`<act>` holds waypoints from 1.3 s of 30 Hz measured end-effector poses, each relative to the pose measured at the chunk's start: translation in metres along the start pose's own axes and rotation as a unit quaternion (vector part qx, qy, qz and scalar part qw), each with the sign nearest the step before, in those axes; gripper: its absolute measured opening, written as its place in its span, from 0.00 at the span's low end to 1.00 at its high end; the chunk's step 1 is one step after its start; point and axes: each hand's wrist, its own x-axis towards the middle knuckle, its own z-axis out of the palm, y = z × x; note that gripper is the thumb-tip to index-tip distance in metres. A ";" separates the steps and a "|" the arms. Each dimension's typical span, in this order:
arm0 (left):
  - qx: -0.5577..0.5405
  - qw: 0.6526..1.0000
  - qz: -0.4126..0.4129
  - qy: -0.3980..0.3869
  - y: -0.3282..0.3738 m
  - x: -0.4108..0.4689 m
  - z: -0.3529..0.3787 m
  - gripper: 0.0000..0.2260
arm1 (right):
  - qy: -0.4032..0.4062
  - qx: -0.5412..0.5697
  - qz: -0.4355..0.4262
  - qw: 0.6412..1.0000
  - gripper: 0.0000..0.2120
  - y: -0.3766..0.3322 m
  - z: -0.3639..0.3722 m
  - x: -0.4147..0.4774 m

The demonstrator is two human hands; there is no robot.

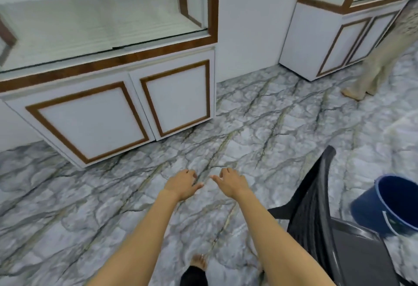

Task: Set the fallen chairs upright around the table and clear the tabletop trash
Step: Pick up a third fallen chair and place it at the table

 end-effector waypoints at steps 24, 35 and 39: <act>0.180 0.917 0.328 -0.142 0.302 0.478 -0.173 0.23 | 0.179 0.211 0.323 0.905 0.26 0.241 -0.270 0.243; 0.296 0.792 0.514 -0.144 0.567 0.570 -0.116 0.23 | 0.242 0.261 0.463 0.812 0.26 0.439 -0.342 0.243; 0.308 0.779 0.515 -0.183 0.666 0.593 -0.099 0.23 | 0.234 0.280 0.496 0.788 0.27 0.522 -0.375 0.234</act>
